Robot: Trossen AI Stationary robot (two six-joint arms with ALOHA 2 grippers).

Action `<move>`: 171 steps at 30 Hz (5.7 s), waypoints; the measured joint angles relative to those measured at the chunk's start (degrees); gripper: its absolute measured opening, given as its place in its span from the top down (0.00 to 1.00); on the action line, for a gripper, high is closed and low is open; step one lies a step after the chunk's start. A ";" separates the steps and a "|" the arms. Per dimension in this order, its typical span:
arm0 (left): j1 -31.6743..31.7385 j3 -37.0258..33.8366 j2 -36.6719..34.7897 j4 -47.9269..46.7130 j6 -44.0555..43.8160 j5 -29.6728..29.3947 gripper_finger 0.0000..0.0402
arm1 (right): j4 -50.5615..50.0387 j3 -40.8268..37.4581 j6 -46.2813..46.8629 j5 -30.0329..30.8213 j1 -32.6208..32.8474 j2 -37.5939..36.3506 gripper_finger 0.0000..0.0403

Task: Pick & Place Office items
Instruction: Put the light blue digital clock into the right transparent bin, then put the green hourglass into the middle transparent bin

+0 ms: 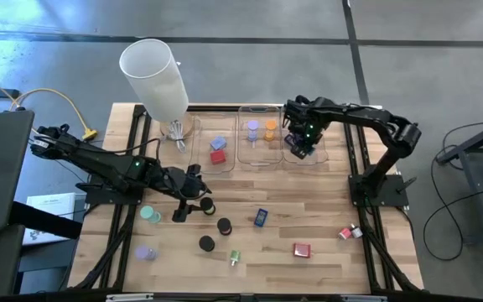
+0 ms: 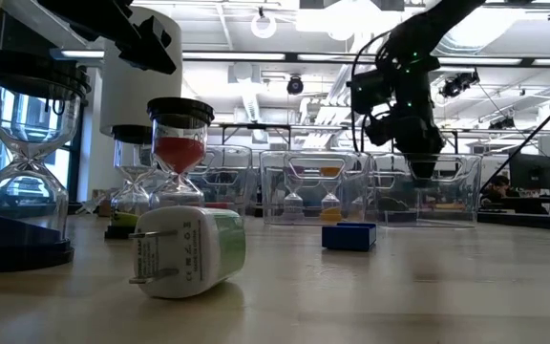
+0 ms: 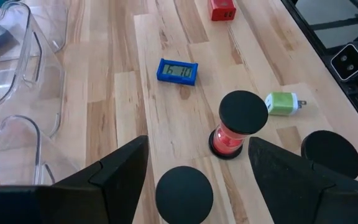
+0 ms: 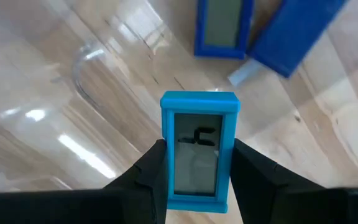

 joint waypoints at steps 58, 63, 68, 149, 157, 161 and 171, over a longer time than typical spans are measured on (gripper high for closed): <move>0.00 -0.13 0.02 -0.13 -3.26 0.02 0.33 | 6.61 1.37 0.12 8.45 2.90 1.20 0.42; 0.00 -0.13 0.02 -0.13 -3.26 0.02 0.33 | 6.89 2.88 0.88 14.95 2.94 -5.74 0.42; 0.00 -0.13 0.02 -0.09 -6.30 0.02 0.33 | 7.48 3.02 3.11 15.23 4.22 -13.56 0.42; -3.34 -0.02 7.99 -4.79 -10.72 -7.85 0.13 | 47.39 -19.39 26.81 37.33 58.04 -23.69 0.42; -3.34 -0.02 11.70 -4.72 -11.45 -7.87 0.13 | 47.34 -19.39 26.80 37.33 58.03 -23.69 0.42; -3.34 -0.02 13.93 -4.69 -11.45 -7.88 0.13 | 47.32 -19.39 26.78 37.33 58.02 -23.69 0.42; -3.02 -0.09 17.19 -4.29 -11.04 -8.22 0.13 | 47.32 -19.37 26.78 37.33 58.02 -23.69 0.42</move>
